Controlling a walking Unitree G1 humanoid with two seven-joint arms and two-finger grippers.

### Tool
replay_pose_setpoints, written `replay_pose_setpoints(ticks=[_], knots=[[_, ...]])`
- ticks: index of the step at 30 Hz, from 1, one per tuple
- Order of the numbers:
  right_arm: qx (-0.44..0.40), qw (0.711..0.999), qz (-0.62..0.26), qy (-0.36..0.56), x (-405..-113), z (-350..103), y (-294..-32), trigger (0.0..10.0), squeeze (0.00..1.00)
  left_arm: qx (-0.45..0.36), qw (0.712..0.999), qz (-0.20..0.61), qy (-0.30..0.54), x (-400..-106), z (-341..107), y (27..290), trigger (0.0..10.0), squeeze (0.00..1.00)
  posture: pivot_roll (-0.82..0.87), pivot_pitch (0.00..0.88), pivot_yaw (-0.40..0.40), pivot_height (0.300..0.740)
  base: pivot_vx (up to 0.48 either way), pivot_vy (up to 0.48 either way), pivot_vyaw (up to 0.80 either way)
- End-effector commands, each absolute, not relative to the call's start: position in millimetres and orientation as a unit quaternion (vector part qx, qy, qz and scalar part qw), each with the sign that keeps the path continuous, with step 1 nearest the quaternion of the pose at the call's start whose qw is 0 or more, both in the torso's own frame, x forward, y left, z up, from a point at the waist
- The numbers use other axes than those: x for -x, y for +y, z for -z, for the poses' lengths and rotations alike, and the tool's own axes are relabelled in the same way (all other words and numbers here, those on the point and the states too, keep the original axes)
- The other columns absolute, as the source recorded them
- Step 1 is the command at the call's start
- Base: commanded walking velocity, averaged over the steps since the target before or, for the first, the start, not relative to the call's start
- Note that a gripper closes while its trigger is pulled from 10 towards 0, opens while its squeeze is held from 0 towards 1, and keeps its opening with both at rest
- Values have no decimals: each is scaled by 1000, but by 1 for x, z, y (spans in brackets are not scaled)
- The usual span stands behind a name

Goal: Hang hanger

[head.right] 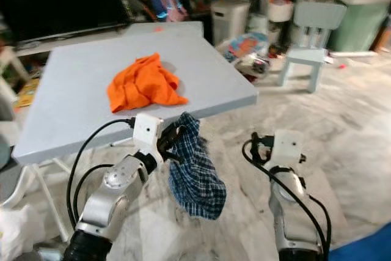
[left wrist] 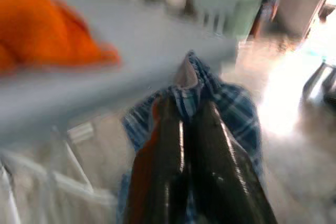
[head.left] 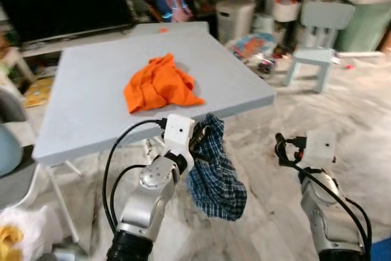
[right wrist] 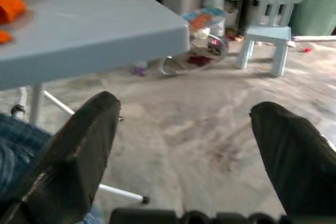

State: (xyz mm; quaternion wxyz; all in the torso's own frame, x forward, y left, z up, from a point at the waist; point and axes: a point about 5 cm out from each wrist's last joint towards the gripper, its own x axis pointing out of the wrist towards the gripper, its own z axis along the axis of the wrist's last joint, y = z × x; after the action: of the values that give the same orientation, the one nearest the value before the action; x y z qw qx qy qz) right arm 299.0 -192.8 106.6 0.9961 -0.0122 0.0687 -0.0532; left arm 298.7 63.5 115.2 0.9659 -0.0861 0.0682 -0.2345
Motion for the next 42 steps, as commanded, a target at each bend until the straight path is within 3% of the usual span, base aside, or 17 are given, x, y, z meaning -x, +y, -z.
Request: replay_pose_setpoints(ticks=[1,24,34,42], knots=[[11,995,65,75,-295,-104,-200,10000,0,96,962,250,53,-298,-125,53,10000,0,-91,0,38,740,0,371,-800],[17,996,61,70,-297,-107,-199,10000,0,112,959,254,50,-301,-126,55,10000,0,-96,0,33,740,0,480,0],[18,996,58,71,-297,-107,-198,10000,0,119,953,276,28,-297,-131,52,10000,0,-97,0,28,740,0,0,0],[18,995,57,76,-295,-106,-197,10000,0,118,952,279,34,-295,-127,53,10000,0,-98,0,29,740,290,0,-307]])
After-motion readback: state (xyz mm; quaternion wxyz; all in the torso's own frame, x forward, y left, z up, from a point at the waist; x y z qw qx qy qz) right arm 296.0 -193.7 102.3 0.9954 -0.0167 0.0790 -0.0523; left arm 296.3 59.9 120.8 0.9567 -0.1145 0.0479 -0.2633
